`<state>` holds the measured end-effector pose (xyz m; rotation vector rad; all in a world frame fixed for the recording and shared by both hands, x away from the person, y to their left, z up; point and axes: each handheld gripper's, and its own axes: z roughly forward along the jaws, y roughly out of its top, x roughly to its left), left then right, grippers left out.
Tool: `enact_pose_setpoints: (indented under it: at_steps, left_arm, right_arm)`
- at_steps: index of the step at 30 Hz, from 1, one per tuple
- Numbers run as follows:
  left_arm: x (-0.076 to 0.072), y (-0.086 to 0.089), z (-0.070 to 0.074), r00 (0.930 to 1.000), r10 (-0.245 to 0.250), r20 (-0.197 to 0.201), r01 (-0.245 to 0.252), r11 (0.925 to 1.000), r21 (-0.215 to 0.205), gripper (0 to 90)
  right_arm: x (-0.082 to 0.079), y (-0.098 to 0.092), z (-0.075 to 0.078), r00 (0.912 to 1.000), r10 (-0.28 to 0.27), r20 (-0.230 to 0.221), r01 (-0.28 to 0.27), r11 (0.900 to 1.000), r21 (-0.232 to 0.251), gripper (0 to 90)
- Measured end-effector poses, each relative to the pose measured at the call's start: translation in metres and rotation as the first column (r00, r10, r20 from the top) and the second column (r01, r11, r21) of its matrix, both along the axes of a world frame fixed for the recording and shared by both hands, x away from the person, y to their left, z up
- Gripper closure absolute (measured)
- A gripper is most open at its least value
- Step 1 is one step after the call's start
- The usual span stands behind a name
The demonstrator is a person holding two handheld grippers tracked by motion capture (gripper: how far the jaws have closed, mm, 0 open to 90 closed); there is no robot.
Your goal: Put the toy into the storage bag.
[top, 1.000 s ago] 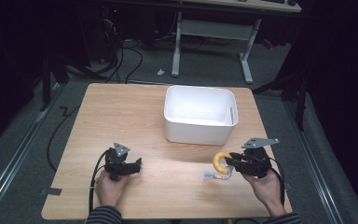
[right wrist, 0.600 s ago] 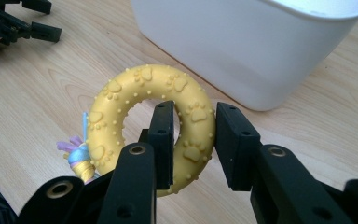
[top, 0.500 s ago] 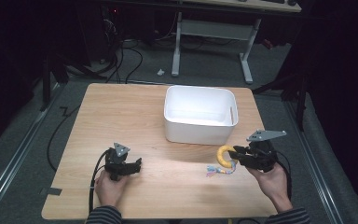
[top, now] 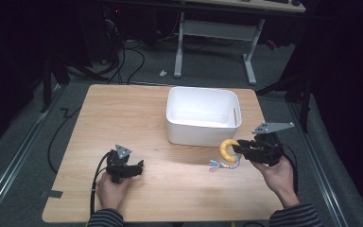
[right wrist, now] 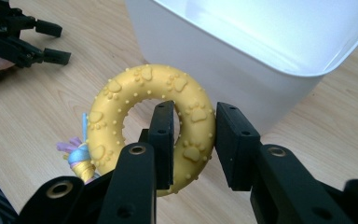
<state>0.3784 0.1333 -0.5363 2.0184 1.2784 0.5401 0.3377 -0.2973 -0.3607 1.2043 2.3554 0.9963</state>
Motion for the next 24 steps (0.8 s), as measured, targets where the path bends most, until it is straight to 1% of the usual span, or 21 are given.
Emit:
enact_pose_setpoints:
  at_steps: [2, 8, 9, 16, 19, 24]
  left_arm:
    - [0.000, 0.000, 0.000, 1.0000, 0.000, 0.000, 0.000, 1.0000, 0.000, 17.2]
    - [0.000, 0.000, 0.000, 1.0000, 0.000, 0.000, 0.000, 1.0000, 0.000, 17.2]
    - [0.000, 0.000, 0.000, 1.0000, 0.000, 0.000, 0.000, 1.0000, 0.000, 17.2]
    - [0.000, 0.000, 0.000, 1.0000, 0.000, 0.000, 0.000, 1.0000, 0.000, 17.2]
    - [0.000, 0.000, 0.000, 1.0000, 0.000, 0.000, 0.000, 1.0000, 0.000, 17.3]
    - [0.000, 0.000, 0.000, 1.0000, 0.000, 0.000, 0.000, 1.0000, 0.000, 17.3]
  right_arm:
    - [0.003, 0.000, 0.005, 1.0000, 0.001, 0.002, -0.001, 1.000, 0.013, 69.1]
    - [0.010, 0.000, 0.011, 1.0000, 0.000, -0.001, 0.000, 1.000, 0.020, 69.1]
    - [0.012, 0.000, 0.014, 1.0000, 0.000, -0.003, 0.000, 1.000, 0.028, 69.1]
    - [0.019, 0.001, 0.023, 1.0000, -0.002, 0.006, 0.001, 0.999, 0.034, 69.1]
    - [0.025, 0.002, 0.026, 1.0000, -0.008, 0.003, 0.008, 0.999, 0.045, 69.1]
    - [0.032, 0.005, 0.031, 1.0000, -0.005, 0.007, 0.005, 0.999, 0.045, 69.1]
